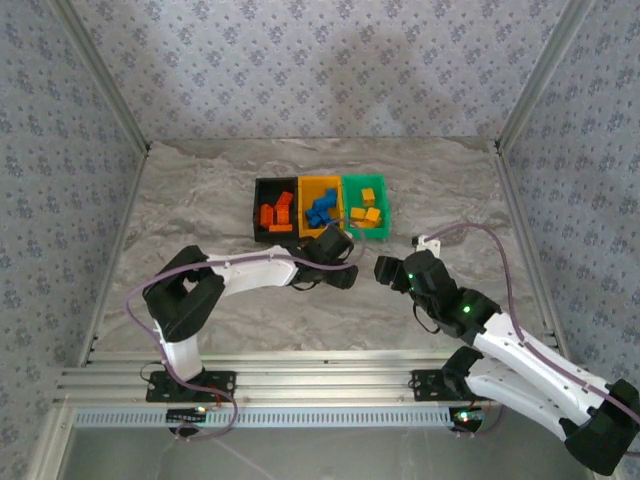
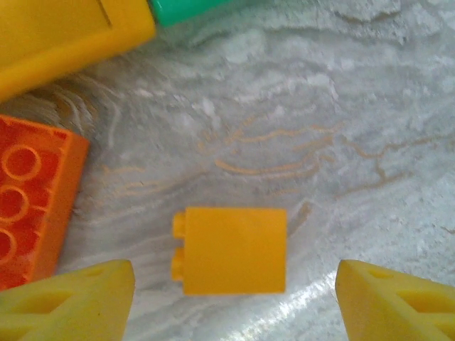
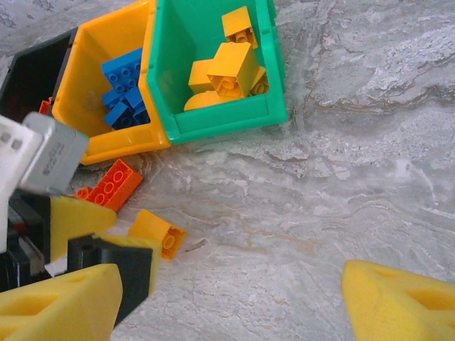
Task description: Sort the legos into containers by color
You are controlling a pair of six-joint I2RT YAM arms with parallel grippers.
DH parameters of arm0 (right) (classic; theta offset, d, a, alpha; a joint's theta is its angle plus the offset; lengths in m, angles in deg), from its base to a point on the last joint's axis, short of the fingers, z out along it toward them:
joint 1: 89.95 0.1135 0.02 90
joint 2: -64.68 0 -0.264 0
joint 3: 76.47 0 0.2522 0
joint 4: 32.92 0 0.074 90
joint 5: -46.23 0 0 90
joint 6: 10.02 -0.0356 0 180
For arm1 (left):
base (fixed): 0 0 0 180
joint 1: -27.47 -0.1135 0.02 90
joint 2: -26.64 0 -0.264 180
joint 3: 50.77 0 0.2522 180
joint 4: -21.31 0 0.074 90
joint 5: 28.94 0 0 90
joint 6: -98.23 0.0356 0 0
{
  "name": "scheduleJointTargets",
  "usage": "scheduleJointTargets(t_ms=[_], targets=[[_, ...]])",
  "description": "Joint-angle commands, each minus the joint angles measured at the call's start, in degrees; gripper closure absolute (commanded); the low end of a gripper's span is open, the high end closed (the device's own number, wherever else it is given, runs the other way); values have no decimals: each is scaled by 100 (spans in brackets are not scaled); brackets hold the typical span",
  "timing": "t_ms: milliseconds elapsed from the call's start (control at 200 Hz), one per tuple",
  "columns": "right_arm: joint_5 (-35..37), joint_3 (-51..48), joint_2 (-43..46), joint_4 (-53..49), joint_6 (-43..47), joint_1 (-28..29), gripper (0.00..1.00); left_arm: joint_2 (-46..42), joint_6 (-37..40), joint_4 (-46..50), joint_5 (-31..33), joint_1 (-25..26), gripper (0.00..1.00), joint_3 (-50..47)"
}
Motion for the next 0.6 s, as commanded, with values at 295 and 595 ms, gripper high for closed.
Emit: scheduleJointTargets(t_ms=[295, 595], targets=[[-82, -83, 383, -248, -49, -115, 17, 750, 413, 6, 111, -32, 46, 436], [-92, -149, 420, -187, -108, -171, 17, 185, 279, -134, 45, -26, 68, 313]])
